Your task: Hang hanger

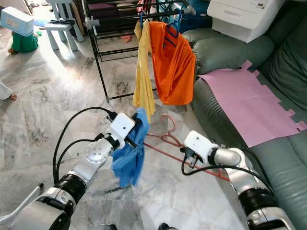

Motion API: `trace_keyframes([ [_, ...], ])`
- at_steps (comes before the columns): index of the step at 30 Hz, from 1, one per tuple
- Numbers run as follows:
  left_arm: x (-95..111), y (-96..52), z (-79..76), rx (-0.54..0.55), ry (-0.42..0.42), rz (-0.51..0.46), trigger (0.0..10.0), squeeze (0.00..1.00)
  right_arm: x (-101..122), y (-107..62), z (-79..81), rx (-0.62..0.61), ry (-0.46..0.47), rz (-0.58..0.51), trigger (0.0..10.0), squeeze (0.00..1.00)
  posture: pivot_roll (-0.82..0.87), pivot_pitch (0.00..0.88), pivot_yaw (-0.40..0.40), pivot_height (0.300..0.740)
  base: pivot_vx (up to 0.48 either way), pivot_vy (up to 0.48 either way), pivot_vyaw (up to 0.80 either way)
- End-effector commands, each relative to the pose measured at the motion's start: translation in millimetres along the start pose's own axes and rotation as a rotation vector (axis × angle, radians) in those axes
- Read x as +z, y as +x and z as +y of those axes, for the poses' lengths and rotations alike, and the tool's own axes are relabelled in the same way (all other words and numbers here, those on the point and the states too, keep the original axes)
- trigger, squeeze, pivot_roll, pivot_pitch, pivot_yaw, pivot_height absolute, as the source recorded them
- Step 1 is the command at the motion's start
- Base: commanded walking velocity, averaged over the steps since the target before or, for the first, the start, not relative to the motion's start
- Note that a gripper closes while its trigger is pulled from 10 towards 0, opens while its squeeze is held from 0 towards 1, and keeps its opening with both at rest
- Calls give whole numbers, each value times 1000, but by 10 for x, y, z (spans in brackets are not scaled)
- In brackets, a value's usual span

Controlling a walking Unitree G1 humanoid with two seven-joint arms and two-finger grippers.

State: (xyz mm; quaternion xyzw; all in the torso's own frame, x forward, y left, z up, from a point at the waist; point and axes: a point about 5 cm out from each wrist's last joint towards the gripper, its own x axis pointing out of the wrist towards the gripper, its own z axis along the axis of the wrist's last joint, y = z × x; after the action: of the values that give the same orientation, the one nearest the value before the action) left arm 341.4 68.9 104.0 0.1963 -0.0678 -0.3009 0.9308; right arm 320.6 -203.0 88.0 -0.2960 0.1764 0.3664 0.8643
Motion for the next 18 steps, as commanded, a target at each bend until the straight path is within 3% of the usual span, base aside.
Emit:
trace_keyframes([
  [1, 91, 17, -30, -31, 37, -58, 10000, 0, 41, 14, -44, -12, 57, -47, 10000, 0, -112, 118, 1, 740, 0, 0, 0],
  [12, 476, 81, 0, -58, 20, -243, 10000, 0, 15, 135, 103, 78, 99, -53, 10000, 0, -104, 115, -3, 740, 0, 0, 0],
  [18, 365, 18, 71, -69, 90, -198, 10000, 0, -105, 70, 184, 163, 109, -23, 10000, 0, -101, 114, -1, 740, 0, 0, 0],
])
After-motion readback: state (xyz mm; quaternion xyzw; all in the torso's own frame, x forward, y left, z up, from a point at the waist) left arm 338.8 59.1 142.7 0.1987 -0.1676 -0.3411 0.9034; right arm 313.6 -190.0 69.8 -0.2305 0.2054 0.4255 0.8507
